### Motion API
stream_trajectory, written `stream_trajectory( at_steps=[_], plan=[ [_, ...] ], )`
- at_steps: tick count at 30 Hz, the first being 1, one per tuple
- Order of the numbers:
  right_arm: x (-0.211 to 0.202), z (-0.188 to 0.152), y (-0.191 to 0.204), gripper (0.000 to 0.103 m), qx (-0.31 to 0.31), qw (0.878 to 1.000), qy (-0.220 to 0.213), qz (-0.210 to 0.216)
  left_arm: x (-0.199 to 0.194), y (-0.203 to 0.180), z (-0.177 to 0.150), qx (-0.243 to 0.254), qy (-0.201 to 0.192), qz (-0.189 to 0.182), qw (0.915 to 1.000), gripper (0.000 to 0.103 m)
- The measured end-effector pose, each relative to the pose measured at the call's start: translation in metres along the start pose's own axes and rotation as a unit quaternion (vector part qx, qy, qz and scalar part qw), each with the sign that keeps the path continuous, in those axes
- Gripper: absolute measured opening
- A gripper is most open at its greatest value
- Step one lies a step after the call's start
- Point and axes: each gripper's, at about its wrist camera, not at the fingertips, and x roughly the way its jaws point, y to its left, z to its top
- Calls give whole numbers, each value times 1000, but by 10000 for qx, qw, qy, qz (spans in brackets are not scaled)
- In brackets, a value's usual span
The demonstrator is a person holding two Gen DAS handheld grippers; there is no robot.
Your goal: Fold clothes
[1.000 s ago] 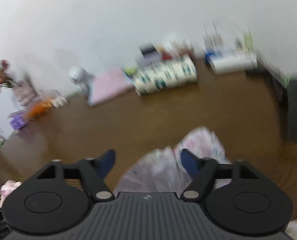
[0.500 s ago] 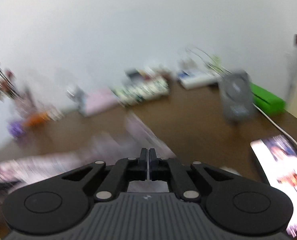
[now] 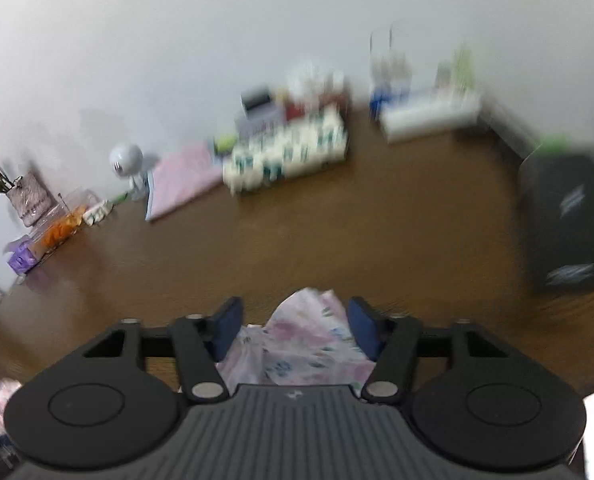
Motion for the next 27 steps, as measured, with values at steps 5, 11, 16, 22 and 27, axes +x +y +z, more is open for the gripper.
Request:
stream_trajectory(
  at_steps=[5,11,16,22,27],
  plan=[
    [20,-14,18,2,-457,9988,79,-164,-1,11,2,-78,15,78,9999,36],
    [-74,-30,-2,1,-730,9813,-1773,187,-1,17,3,-113,7,136,9998,36],
    [-108,-64,-42,1,-573,9822,-1786,22,2,20,5,-101,24,128,9999,36],
    [-123,-99,-44,1,-738,9764,-2025,-116,2,23,5,-82,36,111,9999,38],
    [-143,-119,-26,1,-1416,9629,-2288,232,-3,25,16,-379,159,-12,9992,39]
  ],
)
